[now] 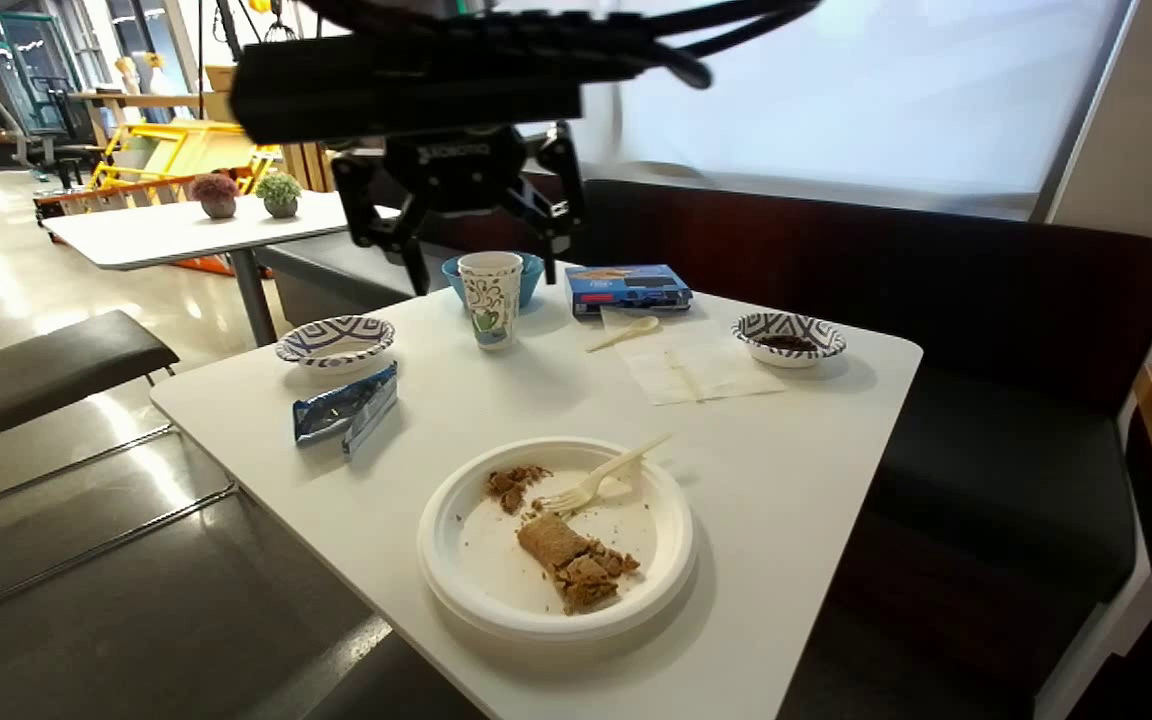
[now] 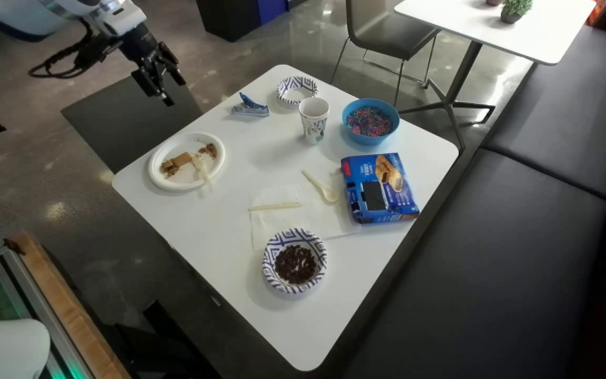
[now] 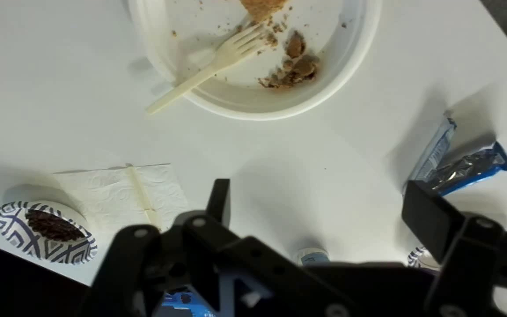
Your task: Move the empty plastic pack of snack forward
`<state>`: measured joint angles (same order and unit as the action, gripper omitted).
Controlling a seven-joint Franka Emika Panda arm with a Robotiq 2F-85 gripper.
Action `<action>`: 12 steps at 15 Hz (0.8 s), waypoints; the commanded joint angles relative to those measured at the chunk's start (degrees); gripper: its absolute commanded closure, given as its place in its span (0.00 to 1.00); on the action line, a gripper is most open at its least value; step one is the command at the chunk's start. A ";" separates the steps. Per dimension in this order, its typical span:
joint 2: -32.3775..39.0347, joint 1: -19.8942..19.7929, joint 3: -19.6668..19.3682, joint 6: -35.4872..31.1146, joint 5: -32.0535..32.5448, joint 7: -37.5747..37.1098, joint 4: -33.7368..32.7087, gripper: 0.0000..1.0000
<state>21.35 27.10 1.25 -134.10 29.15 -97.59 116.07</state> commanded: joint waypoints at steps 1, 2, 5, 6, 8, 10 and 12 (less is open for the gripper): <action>-8.88 -3.68 0.73 -8.58 2.89 1.32 14.40 0.00; -10.98 -4.36 0.50 -10.53 3.66 0.52 17.67 0.00; -18.81 -6.43 -0.67 -13.27 8.96 -7.02 27.39 0.00; -21.71 -7.51 -0.39 -13.83 11.30 -9.31 30.32 0.00; -16.86 -9.82 2.41 -11.65 9.62 -5.97 25.24 0.00; -21.37 -11.29 3.21 -12.27 10.99 -6.65 29.67 0.00; -23.53 -11.66 3.71 -12.36 10.94 -6.59 31.42 0.00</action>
